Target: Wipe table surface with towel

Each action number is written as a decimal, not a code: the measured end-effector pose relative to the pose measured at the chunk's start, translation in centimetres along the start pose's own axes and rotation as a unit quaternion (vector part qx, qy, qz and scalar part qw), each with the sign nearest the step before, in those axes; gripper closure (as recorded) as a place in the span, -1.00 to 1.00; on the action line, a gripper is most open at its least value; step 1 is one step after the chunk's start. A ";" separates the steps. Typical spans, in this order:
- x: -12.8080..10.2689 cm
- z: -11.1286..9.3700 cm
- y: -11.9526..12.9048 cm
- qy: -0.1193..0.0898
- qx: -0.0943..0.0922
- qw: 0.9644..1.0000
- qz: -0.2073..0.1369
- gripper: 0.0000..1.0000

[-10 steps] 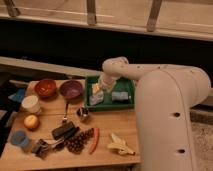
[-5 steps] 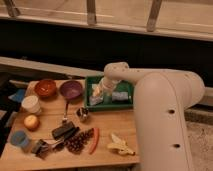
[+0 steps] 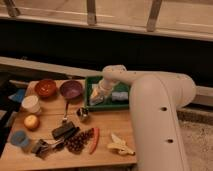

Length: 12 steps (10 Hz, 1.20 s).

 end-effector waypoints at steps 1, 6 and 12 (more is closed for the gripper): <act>0.1 0.3 0.1 0.003 0.000 1.000 -0.001 -0.22; 0.2 0.8 0.5 0.010 0.044 0.999 -0.016 0.80; 0.7 -7.0 2.3 -0.043 0.003 0.998 -0.055 1.00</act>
